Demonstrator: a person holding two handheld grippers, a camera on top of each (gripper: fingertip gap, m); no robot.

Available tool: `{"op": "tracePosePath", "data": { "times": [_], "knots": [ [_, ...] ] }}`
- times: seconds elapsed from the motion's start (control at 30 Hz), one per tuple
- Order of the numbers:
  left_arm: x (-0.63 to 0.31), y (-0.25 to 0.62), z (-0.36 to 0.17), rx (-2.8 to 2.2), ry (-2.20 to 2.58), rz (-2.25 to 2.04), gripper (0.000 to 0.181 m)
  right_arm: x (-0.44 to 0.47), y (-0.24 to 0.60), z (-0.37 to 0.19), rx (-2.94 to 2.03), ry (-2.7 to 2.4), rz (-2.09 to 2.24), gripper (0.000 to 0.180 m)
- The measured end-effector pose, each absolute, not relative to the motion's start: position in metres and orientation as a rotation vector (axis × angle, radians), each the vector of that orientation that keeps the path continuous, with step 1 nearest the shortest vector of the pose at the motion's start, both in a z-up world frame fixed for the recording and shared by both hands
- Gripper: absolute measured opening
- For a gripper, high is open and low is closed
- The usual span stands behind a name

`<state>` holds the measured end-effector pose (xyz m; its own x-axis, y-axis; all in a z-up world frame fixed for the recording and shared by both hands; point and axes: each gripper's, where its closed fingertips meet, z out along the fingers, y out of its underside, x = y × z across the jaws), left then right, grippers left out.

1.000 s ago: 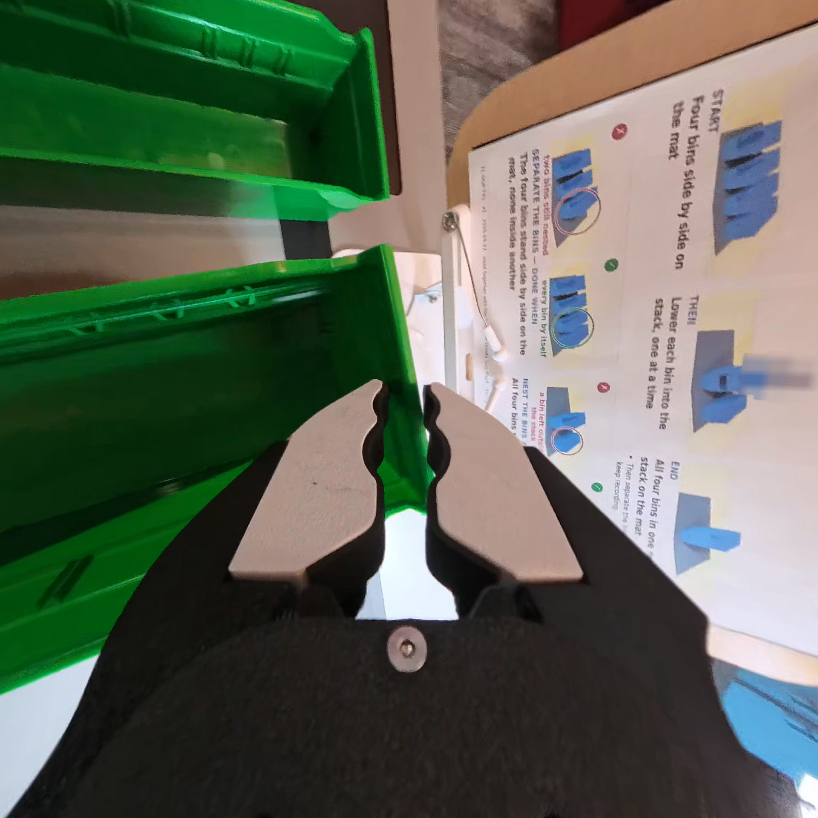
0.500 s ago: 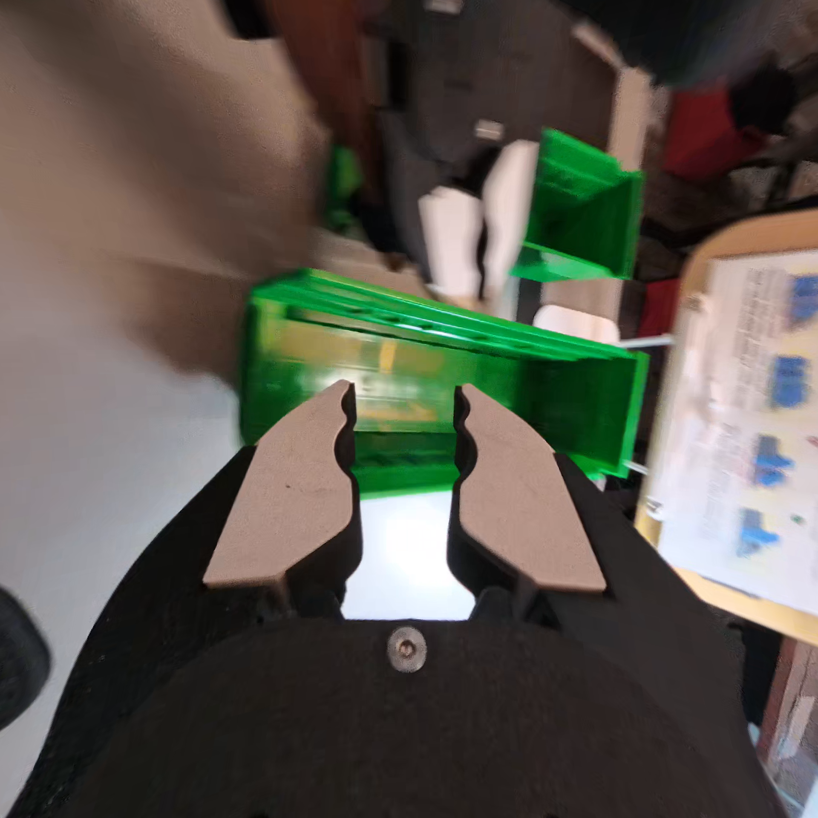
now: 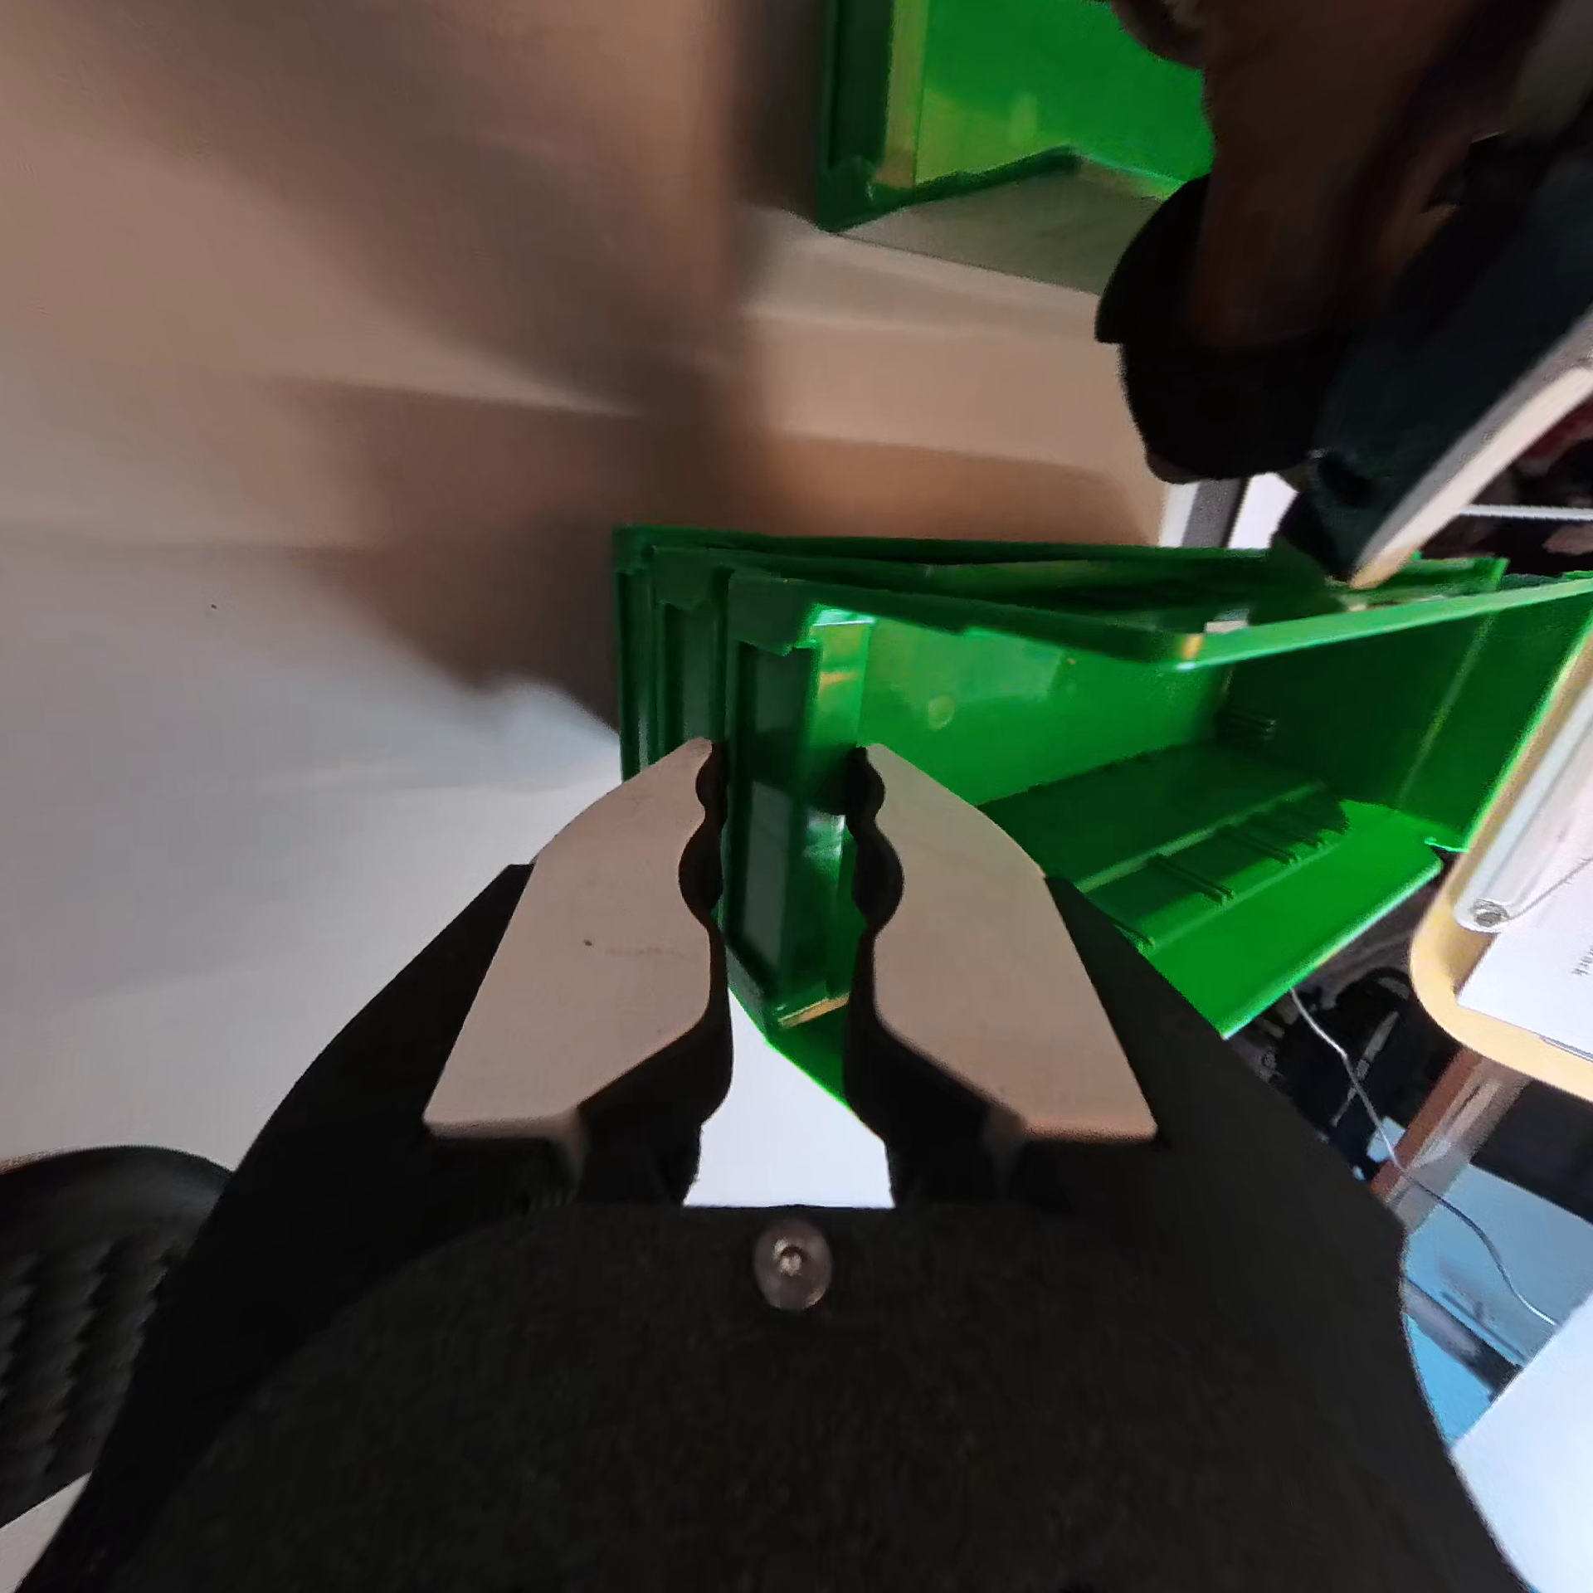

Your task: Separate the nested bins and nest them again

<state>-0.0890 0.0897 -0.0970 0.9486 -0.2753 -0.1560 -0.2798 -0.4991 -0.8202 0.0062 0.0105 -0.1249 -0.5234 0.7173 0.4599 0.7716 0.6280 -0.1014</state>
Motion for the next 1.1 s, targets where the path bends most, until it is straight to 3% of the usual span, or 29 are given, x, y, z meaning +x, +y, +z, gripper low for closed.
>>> {"op": "tracePosePath", "data": {
  "times": [0.83, 1.1],
  "knots": [
    [-0.092, 0.09, -0.082, -2.012, 0.35, 0.006, 0.002, 0.001, 0.007, -0.082, -0.861, -2.107, -0.018, 0.029],
    [-0.086, 0.085, -0.096, -2.036, 0.365, -0.048, 0.001, 0.008, -0.002, -0.103, -0.808, -2.22, -0.061, 0.027]
  ]
}}
